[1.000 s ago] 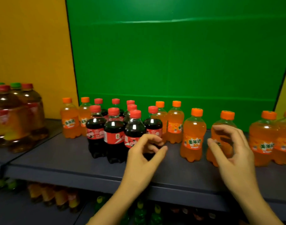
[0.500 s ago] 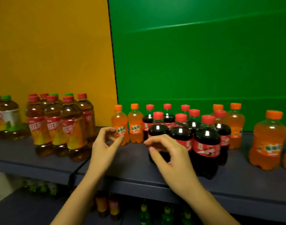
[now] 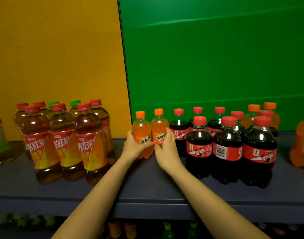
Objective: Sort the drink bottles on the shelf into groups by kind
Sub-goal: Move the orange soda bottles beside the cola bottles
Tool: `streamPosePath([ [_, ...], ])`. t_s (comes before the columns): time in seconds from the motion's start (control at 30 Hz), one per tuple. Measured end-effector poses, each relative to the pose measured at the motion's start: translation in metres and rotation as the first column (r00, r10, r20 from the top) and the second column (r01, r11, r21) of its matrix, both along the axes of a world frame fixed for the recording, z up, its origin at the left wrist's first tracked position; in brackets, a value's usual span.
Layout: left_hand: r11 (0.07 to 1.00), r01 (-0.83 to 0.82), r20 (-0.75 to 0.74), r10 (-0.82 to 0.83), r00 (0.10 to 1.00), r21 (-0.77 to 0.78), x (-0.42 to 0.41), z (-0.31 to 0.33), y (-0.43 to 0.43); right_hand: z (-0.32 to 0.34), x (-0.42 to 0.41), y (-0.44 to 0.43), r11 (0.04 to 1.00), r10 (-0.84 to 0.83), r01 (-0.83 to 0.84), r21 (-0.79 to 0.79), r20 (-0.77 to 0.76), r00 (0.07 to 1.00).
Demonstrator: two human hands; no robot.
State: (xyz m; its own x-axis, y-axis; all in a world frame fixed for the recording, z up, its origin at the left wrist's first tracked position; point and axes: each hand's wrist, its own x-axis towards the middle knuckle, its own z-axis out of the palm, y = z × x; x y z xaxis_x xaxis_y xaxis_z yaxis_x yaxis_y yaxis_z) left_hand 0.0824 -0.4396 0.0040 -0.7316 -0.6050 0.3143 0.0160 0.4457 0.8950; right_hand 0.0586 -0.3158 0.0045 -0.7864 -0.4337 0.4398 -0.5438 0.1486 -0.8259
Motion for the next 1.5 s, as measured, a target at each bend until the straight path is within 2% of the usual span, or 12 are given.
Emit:
streamPosePath([
  [0.07, 1.0, -0.02, -0.029, 0.02, 0.999, 0.014, -0.004, -0.005, -0.004, -0.004, -0.002, -0.006, 1.0, -0.011, 0.011, -0.008, -0.009, 1.0],
  [0.27, 0.976, -0.212, -0.096, 0.217, 0.972, 0.059, -0.003, -0.011, -0.014, -0.008, -0.006, -0.032, 0.992, -0.122, 0.123, 0.022, -0.031, 0.992],
  [0.43, 0.962, -0.237, -0.143, 0.255, 0.956, 0.133, 0.003, -0.011, -0.017, -0.008, -0.022, -0.049, 0.981, -0.192, 0.188, 0.051, 0.077, 0.978],
  [0.63, 0.956, -0.277, -0.161, 0.291, 0.943, 0.101, 0.006, -0.01, -0.017, -0.004, -0.035, -0.064, 0.969, -0.235, 0.244, -0.039, 0.15, 0.96],
  [0.73, 0.953, -0.291, -0.161, 0.301, 0.94, 0.086, 0.007, -0.012, -0.018, -0.004, -0.04, -0.069, 0.964, -0.259, 0.264, -0.023, 0.139, 0.956],
  [0.9, 0.937, -0.347, -0.167, 0.349, 0.922, 0.044, 0.009, -0.012, -0.019, -0.006, -0.041, -0.071, 0.977, -0.2, 0.209, -0.032, 0.187, 0.962],
  [1.07, 0.944, -0.322, -0.242, 0.329, 0.913, 0.069, 0.014, -0.008, -0.014, -0.005, -0.025, -0.06, 0.985, -0.166, 0.17, -0.004, 0.189, 0.968],
  [1.2, 0.957, -0.274, -0.319, 0.29, 0.902, 0.094, 0.021, 0.0, -0.009, -0.003, 0.002, -0.036, 0.997, -0.063, 0.071, -0.036, 0.205, 0.977],
  [1.33, 0.988, -0.146, -0.404, 0.153, 0.902, 0.048, 0.036, 0.017, 0.004, 0.002, 0.028, -0.004, 0.995, 0.037, -0.022, -0.094, 0.155, 0.987],
  [1.5, 1.0, -0.02, -0.414, 0.013, 0.91, -0.011, 0.056, 0.037, 0.035, 0.01, 0.052, 0.045, 0.981, 0.129, -0.111, -0.162, 0.103, 0.986],
])
